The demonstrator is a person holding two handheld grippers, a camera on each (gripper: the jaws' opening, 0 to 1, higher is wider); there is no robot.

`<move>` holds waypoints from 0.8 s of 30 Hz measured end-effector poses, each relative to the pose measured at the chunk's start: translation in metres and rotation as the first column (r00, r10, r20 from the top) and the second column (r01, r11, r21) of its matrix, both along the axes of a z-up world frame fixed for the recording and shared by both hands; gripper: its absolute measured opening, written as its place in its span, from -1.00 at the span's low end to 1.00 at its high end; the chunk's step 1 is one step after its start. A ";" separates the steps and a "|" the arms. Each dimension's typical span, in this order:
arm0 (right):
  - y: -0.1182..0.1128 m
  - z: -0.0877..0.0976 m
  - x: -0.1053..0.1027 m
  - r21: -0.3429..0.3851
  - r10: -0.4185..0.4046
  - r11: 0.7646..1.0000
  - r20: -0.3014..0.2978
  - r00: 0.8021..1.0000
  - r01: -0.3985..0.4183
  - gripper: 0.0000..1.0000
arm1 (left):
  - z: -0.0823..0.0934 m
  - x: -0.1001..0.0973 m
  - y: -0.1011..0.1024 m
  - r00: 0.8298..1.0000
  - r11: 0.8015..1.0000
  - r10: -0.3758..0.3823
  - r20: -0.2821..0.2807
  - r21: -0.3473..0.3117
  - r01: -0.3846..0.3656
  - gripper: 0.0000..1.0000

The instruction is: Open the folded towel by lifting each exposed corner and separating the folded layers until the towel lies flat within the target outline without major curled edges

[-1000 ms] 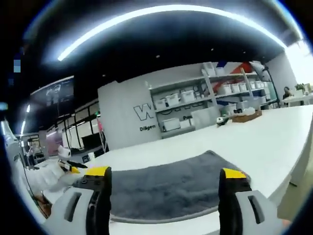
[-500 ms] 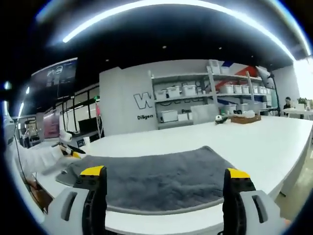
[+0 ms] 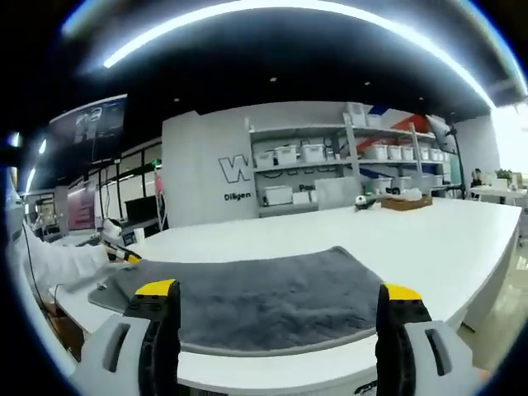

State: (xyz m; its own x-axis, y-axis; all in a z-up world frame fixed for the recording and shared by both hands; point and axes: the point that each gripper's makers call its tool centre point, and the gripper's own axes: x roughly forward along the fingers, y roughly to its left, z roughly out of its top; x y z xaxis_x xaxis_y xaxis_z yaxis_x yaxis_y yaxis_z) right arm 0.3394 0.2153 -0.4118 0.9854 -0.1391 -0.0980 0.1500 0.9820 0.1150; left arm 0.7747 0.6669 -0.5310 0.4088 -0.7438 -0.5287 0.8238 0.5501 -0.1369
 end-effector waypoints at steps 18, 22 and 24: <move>0.001 -0.012 0.009 0.007 0.010 1.000 -0.037 0.999 -0.010 0.99 | -0.005 0.035 0.008 0.997 0.975 -0.062 0.042 0.215 0.052 -0.95; 0.003 -0.013 0.010 0.011 0.016 1.000 -0.040 0.999 -0.016 0.99 | -0.006 0.044 0.012 0.997 0.965 -0.040 0.063 0.263 0.022 -0.95; 0.003 -0.013 0.010 0.011 0.017 1.000 -0.041 0.999 -0.016 0.99 | -0.005 0.052 0.013 0.997 0.963 -0.022 0.069 0.271 0.003 -0.95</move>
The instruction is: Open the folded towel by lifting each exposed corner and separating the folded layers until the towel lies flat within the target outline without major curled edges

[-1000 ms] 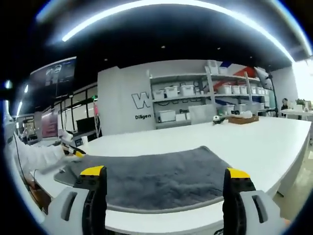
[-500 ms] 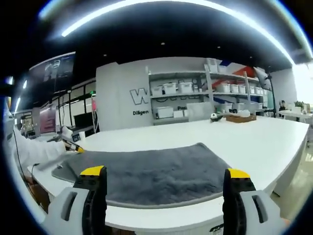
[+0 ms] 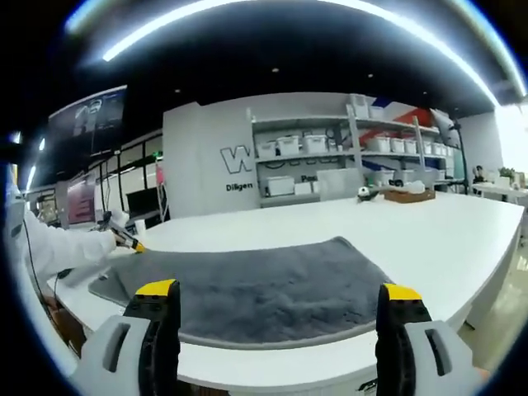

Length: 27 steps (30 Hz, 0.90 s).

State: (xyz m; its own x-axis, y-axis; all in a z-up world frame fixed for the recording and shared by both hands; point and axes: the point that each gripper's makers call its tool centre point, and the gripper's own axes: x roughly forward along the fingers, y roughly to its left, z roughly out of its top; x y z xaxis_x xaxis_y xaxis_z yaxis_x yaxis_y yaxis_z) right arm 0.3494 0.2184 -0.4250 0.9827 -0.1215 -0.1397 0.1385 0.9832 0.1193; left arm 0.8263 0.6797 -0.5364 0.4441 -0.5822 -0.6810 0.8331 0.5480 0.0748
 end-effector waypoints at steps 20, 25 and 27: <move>0.002 -0.009 0.010 -0.023 0.012 1.000 -0.040 0.999 -0.013 0.99 | 0.004 0.030 0.037 0.976 0.975 0.219 0.004 -0.030 -0.219 -0.82; 0.008 -0.006 0.015 -0.016 0.035 0.999 -0.032 0.999 -0.035 0.99 | 0.017 0.020 0.040 0.976 0.976 0.218 0.023 0.004 -0.218 -0.57; 0.011 -0.005 0.016 -0.023 0.043 0.999 -0.031 0.999 -0.044 0.99 | 0.028 0.012 0.040 0.976 0.977 0.212 0.041 0.004 -0.212 -0.49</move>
State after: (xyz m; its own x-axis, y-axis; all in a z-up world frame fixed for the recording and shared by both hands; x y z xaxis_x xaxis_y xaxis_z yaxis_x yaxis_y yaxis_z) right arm 0.3656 0.2299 -0.4296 0.9824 -0.0825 -0.1674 0.0989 0.9908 0.0920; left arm 0.8382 0.7198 -0.5088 0.5839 -0.4665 -0.6645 0.6944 0.7109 0.1111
